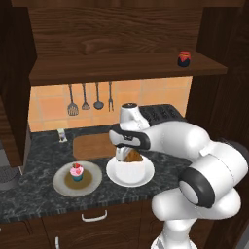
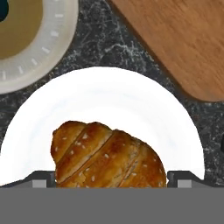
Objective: From the different types of pastries on the counter, select a croissant and place it on the cutting board. Then retrieve a jar of jam from the cabinet and place it alongside the croissant on the cutting board.
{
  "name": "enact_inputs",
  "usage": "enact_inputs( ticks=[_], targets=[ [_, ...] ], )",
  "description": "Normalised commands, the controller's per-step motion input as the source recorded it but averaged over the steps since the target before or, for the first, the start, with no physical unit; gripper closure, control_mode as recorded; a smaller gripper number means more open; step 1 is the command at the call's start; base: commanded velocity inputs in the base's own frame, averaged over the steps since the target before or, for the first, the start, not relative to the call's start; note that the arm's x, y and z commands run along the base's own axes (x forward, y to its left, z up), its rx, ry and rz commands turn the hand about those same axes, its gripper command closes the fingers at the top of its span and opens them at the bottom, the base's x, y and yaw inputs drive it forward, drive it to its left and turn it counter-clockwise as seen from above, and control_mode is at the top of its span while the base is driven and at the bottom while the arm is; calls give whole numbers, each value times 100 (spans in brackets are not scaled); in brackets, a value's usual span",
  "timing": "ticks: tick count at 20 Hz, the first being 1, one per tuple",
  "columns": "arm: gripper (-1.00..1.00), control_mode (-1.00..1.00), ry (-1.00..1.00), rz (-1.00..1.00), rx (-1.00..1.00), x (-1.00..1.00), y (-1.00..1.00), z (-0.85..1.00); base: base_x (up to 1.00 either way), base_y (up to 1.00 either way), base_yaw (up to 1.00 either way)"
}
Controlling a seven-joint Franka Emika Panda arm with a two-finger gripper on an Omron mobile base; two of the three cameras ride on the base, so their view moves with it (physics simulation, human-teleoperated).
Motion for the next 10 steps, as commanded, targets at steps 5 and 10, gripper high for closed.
enact_inputs(
  ticks=[5,10],
  targets=[
    [100,-100,0,-4,1,20,6,37,0,0,0],
    [100,-100,-1,-11,0,25,17,22,0,0,0]
  ],
)
